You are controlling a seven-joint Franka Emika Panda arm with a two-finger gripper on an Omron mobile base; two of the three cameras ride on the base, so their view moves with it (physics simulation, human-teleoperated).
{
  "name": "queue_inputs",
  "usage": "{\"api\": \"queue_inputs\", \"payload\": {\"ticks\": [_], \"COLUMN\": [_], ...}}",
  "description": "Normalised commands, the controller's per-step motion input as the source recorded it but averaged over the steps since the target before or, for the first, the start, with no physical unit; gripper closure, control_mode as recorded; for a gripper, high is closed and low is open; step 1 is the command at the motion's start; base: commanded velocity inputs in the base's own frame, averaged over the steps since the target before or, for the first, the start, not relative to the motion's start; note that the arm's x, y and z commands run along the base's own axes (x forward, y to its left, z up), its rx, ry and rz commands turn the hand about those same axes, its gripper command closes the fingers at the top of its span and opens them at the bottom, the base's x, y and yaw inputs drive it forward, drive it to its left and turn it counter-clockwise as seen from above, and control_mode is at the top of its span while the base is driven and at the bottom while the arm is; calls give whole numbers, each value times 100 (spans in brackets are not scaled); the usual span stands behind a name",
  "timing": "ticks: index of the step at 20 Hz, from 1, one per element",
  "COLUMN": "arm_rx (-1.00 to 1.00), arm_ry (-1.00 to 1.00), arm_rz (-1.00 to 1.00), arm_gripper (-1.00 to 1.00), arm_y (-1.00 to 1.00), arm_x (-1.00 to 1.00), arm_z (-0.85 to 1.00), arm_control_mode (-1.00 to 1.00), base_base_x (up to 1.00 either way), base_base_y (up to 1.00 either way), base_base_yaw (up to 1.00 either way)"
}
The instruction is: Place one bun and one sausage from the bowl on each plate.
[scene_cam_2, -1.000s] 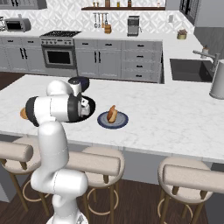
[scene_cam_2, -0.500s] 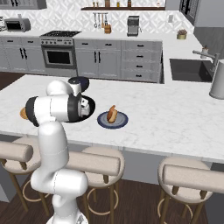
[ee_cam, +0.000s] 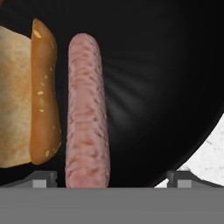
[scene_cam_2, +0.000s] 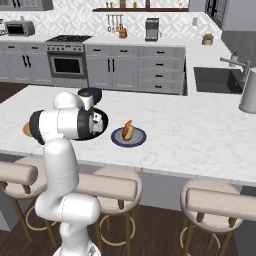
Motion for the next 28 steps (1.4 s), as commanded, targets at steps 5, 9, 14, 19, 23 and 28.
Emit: {"api": "queue_inputs", "payload": {"ticks": [5,9,14,19,23,28], "arm_rx": [0,0,0,0,0,0], "arm_ry": [0,0,0,-2,0,0], "arm_rz": [1,0,0,0,0,0], "arm_gripper": [-100,-100,-100,-100,-100,-100], "arm_y": [0,16,29,36,13,0], "arm_x": [0,0,0,0,0,0], "arm_z": [0,-6,0,0,-15,-28], "arm_control_mode": [-100,-100,-100,-100,-100,-100], "base_base_x": [0,0,0,0,0,0], "base_base_y": [0,0,0,0,0,0], "base_base_yaw": [0,0,0,0,0,0]}}
